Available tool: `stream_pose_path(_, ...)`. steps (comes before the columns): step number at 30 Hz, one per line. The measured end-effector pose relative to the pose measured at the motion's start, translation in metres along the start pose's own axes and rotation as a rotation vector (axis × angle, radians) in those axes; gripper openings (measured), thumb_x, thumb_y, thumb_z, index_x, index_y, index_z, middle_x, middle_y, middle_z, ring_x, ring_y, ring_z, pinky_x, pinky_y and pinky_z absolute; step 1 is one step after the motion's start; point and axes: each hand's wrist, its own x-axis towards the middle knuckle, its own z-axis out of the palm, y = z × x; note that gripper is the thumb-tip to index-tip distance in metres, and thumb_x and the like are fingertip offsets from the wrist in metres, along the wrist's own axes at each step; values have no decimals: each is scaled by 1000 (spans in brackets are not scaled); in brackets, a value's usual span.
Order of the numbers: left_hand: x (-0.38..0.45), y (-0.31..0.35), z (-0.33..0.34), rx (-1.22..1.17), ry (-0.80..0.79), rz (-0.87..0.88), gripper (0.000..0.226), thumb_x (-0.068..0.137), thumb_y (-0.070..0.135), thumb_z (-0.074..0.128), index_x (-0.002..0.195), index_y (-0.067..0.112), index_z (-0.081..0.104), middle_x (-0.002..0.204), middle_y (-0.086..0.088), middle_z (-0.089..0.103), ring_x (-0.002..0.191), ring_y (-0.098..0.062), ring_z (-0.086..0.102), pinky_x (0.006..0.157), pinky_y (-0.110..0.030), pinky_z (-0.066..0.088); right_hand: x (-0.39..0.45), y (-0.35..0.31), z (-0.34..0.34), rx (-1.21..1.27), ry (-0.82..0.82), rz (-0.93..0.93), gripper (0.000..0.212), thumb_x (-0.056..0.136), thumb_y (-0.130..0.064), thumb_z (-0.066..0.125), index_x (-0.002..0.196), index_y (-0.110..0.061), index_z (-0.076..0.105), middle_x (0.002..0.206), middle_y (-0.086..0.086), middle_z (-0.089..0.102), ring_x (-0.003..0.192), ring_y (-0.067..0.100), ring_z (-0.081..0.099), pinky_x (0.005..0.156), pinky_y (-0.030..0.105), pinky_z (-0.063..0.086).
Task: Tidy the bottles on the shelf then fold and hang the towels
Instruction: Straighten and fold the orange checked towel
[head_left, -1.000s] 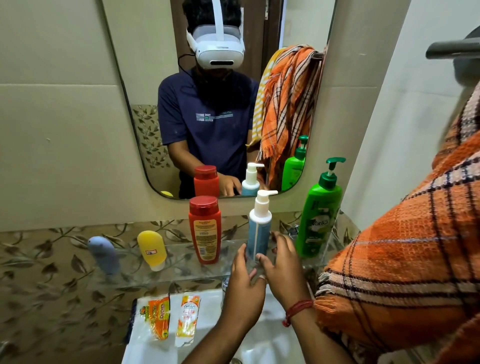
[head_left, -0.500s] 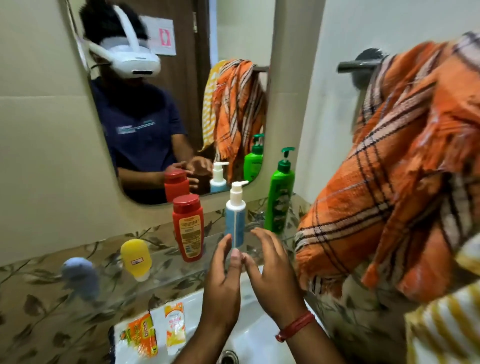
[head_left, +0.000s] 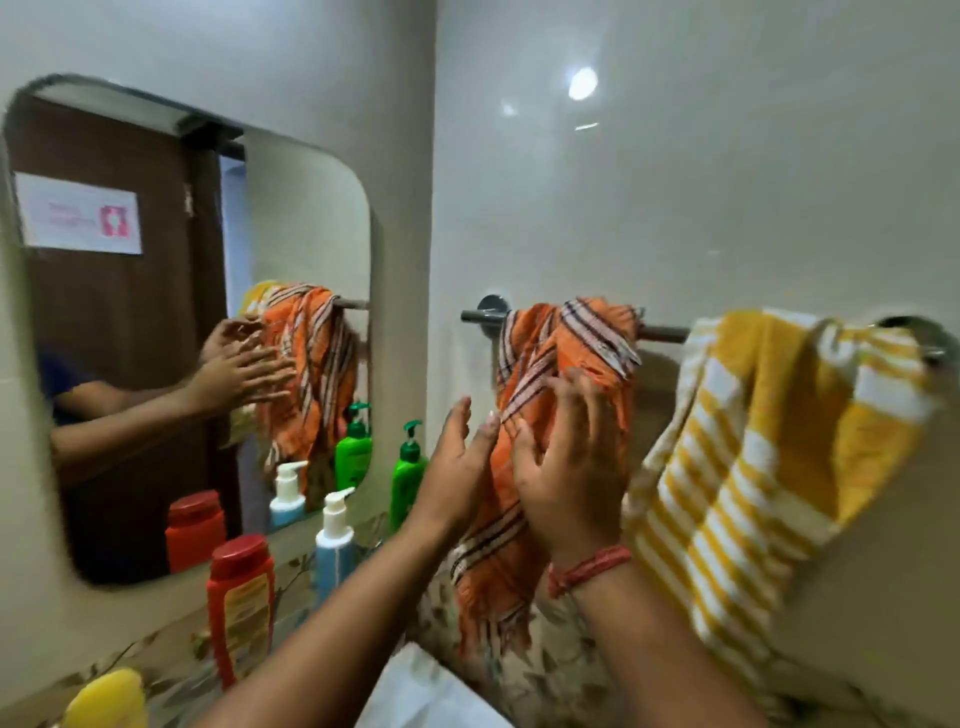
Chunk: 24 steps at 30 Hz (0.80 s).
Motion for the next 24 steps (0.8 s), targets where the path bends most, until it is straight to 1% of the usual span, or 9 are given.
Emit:
stream_pose_path(3,24,32,18,-97,-114,-77,61,98,55,49,147,21,39,140,1,52,125,-17,52,105,-35,41,27,11,-5,-125,104,134,60,84,-31,65,133,0,50,138,21,49,129,38,44,112,44,32)
stream_pose_path(6,35,47,31,-144,-237,-147,55,94,63,48,133,25,53,130,2,63,113,-15,61,99,-37,48,48,21,-3,-120,37,352,78,82,-45,68,142,-3,39,142,19,46,132,34,41,117,30,16)
stream_pose_path(9,31,53,38,-177,-298,-146,35,102,56,39,108,29,61,108,9,66,98,-5,61,90,-29,50,58,28,7,135,-211,576,68,88,-46,62,141,-15,35,137,13,54,123,33,55,100,40,47)
stream_pose_path(11,31,51,38,-147,-275,-164,46,97,66,40,110,30,63,115,4,68,106,-13,63,99,-38,50,53,26,9,93,-234,507,38,93,-38,55,124,-17,45,124,10,62,111,32,62,86,42,55)
stream_pose_path(13,35,46,33,-144,-213,-155,57,92,72,42,119,28,66,116,2,72,105,-15,68,95,-38,54,43,21,5,83,-193,410,22,96,-29,51,115,-18,49,115,9,65,101,29,65,78,40,57)
stream_pose_path(18,43,39,29,-176,-146,-169,99,64,91,56,134,22,53,125,-4,68,114,-24,66,103,-49,50,-17,13,-2,156,-246,232,26,92,-12,48,117,-17,53,106,9,67,94,29,65,75,34,52)
stream_pose_path(20,28,52,31,-120,-155,-127,86,74,77,63,139,22,46,125,-1,64,114,-22,65,99,-44,53,-44,10,-4,255,-368,201,32,96,-16,49,127,-22,53,115,6,67,103,24,64,83,28,48)
stream_pose_path(22,17,52,32,-64,-175,-82,46,91,42,67,131,23,53,114,4,68,106,-19,68,89,-33,56,-63,12,-7,306,-520,199,36,97,-21,48,132,-30,51,124,1,64,112,18,60,92,24,46)
stream_pose_path(24,4,44,29,-131,-188,-85,28,97,19,60,125,21,59,109,0,73,101,-20,71,87,-33,57,-74,21,-15,307,-564,182,37,91,-25,51,127,-30,53,120,-2,63,112,17,60,95,30,49)
